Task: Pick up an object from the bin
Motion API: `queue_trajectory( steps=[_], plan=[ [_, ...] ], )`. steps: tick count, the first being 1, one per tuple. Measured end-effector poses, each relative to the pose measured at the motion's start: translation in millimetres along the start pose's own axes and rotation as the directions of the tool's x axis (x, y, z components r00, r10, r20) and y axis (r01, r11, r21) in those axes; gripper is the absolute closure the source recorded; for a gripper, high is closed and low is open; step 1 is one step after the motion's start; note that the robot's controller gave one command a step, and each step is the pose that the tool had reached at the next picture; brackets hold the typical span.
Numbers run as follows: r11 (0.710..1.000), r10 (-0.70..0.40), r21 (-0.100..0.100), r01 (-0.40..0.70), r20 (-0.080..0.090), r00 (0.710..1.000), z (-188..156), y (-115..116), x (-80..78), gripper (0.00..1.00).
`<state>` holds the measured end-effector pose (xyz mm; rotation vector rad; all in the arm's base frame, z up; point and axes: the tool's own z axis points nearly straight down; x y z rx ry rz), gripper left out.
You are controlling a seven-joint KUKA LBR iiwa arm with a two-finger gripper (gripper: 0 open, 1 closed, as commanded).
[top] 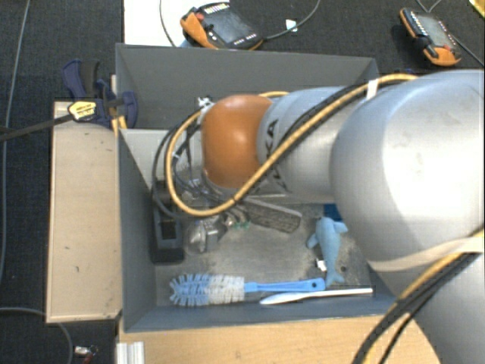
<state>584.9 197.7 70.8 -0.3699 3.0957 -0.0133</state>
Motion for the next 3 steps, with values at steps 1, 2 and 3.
queue_trajectory(
  steps=[1, 2, 3],
  plan=[
    [0.984, 0.177, -0.008, -0.178, -0.015, 0.984, -0.5, 5.8, 15.6, 1.0],
    [0.984, 0.177, -0.008, -0.178, -0.015, 0.984, -0.6, 5.8, 15.6, 1.0],
    [0.984, 0.178, -0.007, -0.178, -0.019, 0.984, -20.5, 5.3, 17.0, 1.0]
  ],
)
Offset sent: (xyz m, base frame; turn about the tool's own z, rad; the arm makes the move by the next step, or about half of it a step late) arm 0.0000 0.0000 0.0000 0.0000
